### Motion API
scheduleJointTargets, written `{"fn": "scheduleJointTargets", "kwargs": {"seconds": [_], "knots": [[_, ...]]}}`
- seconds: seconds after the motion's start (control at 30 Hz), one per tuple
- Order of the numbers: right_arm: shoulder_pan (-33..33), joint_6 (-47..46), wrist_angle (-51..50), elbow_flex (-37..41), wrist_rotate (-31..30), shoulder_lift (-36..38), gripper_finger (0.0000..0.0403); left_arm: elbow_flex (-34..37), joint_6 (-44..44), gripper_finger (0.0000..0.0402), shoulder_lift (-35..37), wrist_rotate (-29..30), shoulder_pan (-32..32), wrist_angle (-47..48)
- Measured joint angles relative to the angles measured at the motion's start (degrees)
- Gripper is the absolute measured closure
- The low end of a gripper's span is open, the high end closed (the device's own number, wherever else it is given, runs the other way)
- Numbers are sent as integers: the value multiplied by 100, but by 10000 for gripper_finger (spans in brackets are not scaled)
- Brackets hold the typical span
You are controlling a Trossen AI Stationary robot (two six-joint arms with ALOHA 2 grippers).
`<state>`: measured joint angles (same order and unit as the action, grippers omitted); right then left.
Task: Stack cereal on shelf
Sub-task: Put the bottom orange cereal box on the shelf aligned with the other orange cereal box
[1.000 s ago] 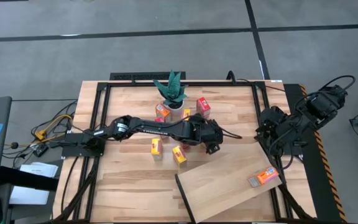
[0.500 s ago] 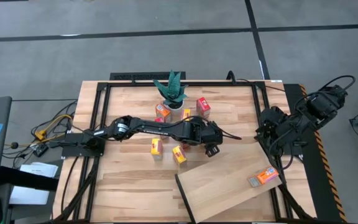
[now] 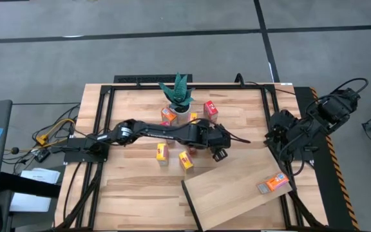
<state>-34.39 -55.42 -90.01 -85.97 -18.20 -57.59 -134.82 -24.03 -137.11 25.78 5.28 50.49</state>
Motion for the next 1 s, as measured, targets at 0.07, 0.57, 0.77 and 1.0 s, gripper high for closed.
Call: {"fn": "scheduleJointTargets", "kwargs": {"seconds": [0.07, 0.57, 0.77, 1.0], "knots": [[0, -2, -1, 0, 0, 21, 260, -9, 13, 257, 92, 11, 0, 2], [4, -624, -2, 4, -1322, 873, 297, -18, 477, 257, 1124, -447, 152, -1236], [4, -605, -3, 2, -1622, 1305, 303, -17, 839, 257, 1164, -993, 312, -2659], [4, -561, -2, 2, -1655, 1689, 303, 113, 831, 257, 1131, -948, 472, -2790]]}}
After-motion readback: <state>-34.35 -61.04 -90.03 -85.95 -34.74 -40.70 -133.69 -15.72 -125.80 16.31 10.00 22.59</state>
